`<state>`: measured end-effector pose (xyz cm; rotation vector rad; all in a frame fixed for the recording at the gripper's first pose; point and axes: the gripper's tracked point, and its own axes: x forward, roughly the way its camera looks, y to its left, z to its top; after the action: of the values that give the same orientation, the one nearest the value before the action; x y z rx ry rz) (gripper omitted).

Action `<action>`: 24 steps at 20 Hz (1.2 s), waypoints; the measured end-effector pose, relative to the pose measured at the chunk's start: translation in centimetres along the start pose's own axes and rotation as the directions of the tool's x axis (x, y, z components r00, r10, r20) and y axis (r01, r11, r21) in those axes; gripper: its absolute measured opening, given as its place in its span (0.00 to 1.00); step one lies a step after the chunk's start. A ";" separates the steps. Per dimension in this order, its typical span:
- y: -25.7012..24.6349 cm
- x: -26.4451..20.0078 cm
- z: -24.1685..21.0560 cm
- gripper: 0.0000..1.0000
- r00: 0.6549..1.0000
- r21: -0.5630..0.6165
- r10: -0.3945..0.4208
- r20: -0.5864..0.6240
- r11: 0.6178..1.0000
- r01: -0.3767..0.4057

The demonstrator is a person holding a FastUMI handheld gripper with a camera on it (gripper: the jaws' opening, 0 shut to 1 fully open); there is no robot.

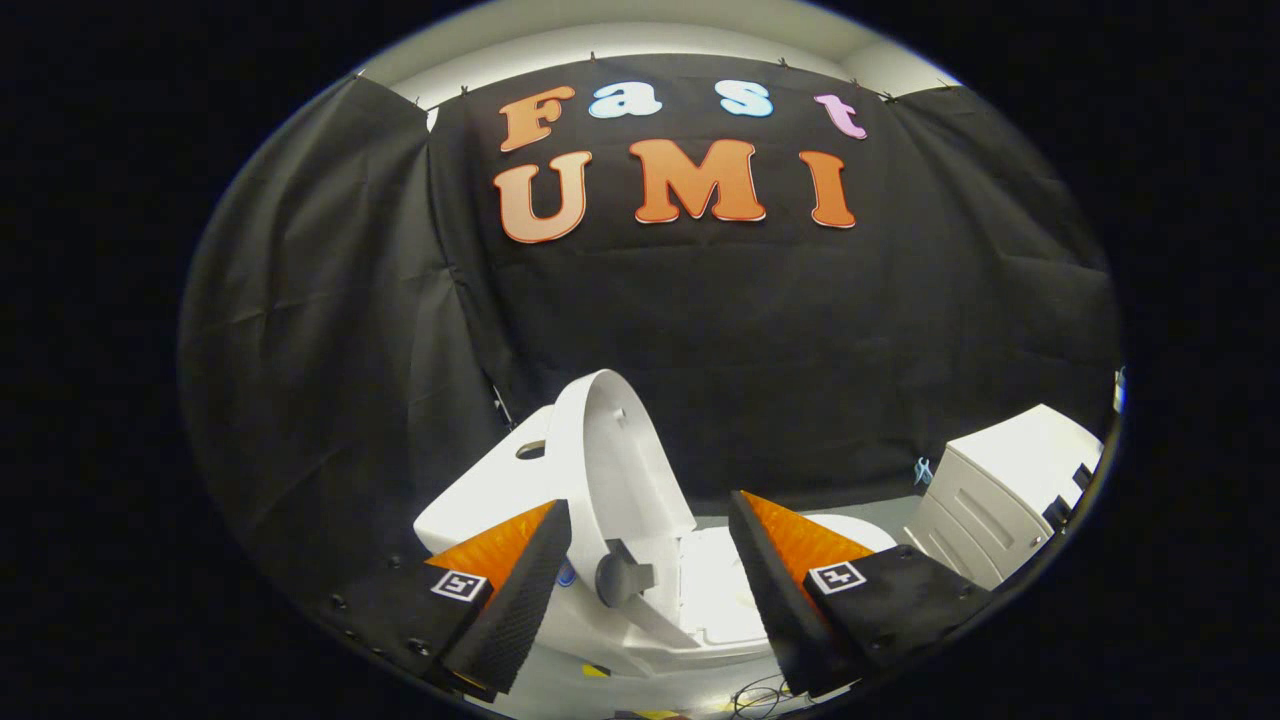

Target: Open the toilet lid.

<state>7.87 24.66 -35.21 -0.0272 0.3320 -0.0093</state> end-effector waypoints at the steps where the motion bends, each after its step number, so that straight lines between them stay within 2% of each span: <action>1: -1.1 -0.4 1.0 1.00 1.000 -0.009 -0.013 0.013 1.000 0.013; 7: -8.6 -2.9 6.6 1.00 0.986 -0.037 -0.134 0.097 0.990 0.138; 13: -13.4 -4.7 6.8 1.00 0.968 0.017 -0.228 0.104 0.974 0.227; 24: -14.2 -4.9 8.0 1.00 0.960 0.027 -0.253 0.124 0.968 0.251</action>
<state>5.77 10.70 -25.66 -0.0585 0.1992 -0.2614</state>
